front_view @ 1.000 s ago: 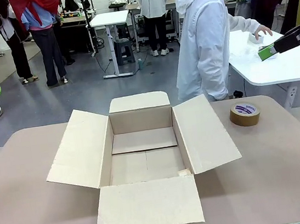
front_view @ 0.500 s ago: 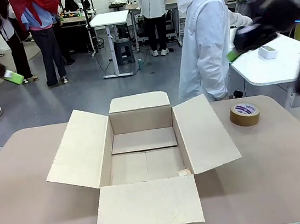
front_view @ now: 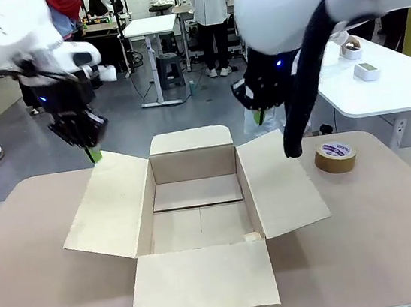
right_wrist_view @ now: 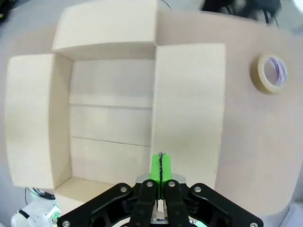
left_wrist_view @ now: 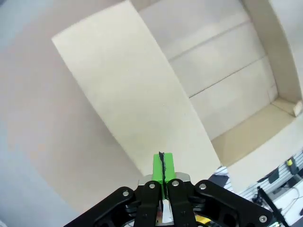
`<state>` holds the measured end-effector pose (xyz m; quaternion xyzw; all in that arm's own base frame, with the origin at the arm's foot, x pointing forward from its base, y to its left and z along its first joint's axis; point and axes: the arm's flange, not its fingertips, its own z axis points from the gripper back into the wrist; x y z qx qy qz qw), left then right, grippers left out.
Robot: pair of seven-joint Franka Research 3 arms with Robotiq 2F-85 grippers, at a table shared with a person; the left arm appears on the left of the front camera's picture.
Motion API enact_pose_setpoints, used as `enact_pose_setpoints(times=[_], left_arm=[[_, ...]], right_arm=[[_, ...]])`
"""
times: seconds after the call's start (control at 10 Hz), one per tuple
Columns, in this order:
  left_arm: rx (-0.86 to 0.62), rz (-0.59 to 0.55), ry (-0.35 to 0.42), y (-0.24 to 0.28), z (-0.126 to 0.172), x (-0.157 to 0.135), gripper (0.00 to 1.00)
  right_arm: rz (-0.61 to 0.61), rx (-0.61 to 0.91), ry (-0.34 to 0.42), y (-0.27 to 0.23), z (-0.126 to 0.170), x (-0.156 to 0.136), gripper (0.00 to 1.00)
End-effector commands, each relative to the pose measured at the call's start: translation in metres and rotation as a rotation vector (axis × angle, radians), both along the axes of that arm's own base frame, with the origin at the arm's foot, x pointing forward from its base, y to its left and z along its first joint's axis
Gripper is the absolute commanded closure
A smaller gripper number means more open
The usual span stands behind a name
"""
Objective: Wrap the clocks to prevent damage.
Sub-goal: Open the side flaps of the Package Box.
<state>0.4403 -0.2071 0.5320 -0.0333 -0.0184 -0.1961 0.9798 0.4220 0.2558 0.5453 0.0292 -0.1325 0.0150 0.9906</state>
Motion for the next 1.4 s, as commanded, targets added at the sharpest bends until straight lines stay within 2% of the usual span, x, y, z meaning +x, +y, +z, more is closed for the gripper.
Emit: enact_pose_setpoints(times=[0.0, 0.2, 0.4, 0.7, 1.0, 1.3], left_arm=[[-0.018, 0.099, 0.004, -0.004, -0.001, 0.012, 1.00], [-0.036, 0.175, -0.044, 0.002, -0.015, 0.013, 1.00], [-0.018, 0.198, -0.048, 0.008, -0.033, 0.016, 1.00], [0.002, 0.202, -0.012, 0.008, -0.067, 0.022, 1.00], [0.042, 0.239, 0.001, 0.011, -0.095, 0.027, 1.00], [0.023, 0.260, 0.022, 0.020, -0.120, 0.028, 1.00]], right_arm=[[-0.094, -0.006, 0.071, 0.009, -0.010, 0.019, 1.00], [-0.129, -0.020, 0.081, 0.003, -0.037, 0.026, 1.00], [-0.140, -0.010, 0.124, -0.010, -0.060, 0.035, 1.00], [-0.127, 0.020, 0.142, -0.026, -0.080, 0.037, 1.00], [-0.140, 0.039, 0.185, -0.044, -0.113, 0.041, 1.00], [-0.155, 0.073, 0.220, -0.060, -0.145, 0.045, 1.00]])
